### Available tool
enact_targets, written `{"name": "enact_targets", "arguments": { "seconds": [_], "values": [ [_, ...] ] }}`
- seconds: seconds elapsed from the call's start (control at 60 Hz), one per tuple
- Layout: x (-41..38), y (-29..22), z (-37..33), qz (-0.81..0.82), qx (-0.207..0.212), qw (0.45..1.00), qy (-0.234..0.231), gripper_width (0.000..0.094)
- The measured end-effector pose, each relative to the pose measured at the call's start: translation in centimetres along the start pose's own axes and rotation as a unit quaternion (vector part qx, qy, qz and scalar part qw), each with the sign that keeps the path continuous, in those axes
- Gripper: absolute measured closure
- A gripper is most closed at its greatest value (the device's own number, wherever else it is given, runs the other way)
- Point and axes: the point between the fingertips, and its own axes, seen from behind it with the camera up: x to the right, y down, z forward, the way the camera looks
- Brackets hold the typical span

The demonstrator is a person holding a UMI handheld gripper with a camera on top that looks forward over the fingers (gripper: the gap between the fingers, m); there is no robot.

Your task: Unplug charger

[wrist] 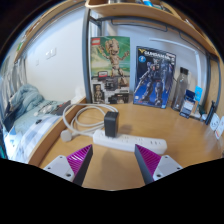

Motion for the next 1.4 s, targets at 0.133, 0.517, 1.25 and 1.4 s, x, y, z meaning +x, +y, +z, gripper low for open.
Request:
{"name": "enact_targets", "arguments": {
  "seconds": [0.133, 0.517, 1.25, 1.4],
  "values": [
    [0.4, -2.9, 5.6, 0.019, 0.02, 0.999, 0.033, 0.0173],
    [0.2, -5.7, 8.2, 0.019, 0.04, 0.999, 0.031, 0.078],
    [34.8, -3.0, -3.2, 0.094, -0.122, 0.985, 0.073, 0.0831],
    [33.8, 3.1, -2.0, 0.089, -0.185, 0.978, 0.039, 0.0828]
  ]
}}
